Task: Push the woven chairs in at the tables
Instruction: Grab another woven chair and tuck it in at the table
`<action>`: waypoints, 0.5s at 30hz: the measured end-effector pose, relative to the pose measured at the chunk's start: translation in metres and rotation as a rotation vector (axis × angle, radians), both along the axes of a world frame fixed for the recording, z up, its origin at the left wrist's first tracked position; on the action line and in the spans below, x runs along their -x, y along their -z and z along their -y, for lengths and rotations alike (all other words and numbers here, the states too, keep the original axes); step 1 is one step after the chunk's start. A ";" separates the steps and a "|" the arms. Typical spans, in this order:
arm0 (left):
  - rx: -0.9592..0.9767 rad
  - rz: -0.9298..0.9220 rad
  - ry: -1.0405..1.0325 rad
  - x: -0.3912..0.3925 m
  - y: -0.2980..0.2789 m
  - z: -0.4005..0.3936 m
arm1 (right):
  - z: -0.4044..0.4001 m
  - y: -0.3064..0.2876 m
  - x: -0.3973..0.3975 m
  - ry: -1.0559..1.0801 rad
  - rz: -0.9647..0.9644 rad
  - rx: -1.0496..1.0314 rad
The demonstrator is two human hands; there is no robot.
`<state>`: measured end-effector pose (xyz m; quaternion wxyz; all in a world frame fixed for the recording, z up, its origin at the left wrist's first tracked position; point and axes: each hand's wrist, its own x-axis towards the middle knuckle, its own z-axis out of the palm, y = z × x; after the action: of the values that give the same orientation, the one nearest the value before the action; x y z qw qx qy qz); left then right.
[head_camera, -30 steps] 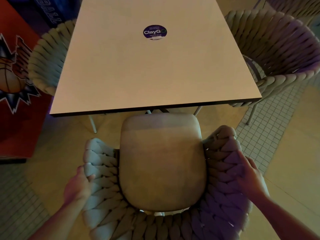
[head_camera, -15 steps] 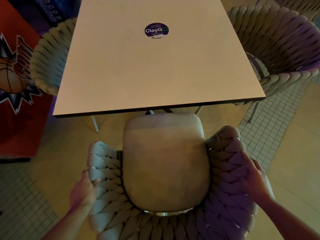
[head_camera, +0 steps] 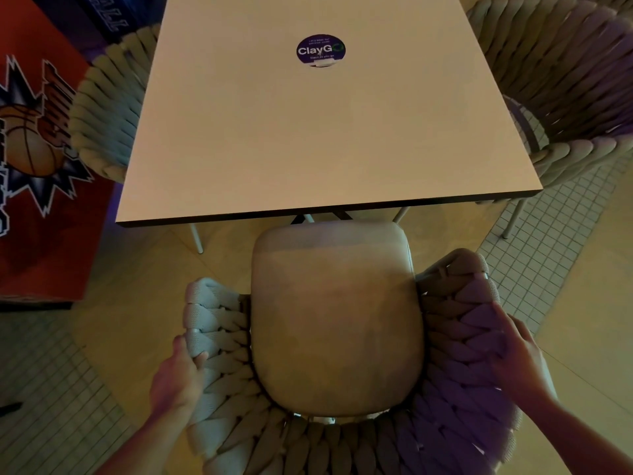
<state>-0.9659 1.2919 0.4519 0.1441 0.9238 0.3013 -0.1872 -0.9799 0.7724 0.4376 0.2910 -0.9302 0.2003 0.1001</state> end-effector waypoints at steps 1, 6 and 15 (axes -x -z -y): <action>0.001 0.001 -0.004 0.000 0.000 0.000 | 0.000 0.000 0.000 0.002 0.002 -0.001; -0.012 -0.003 -0.002 0.002 0.003 0.000 | 0.000 -0.002 0.002 -0.001 -0.001 0.015; -0.017 -0.013 -0.008 0.002 0.005 -0.002 | -0.001 -0.005 0.002 0.010 -0.031 0.017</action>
<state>-0.9677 1.2941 0.4466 0.1351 0.9225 0.3074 -0.1902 -0.9816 0.7737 0.4423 0.2803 -0.9300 0.2102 0.1114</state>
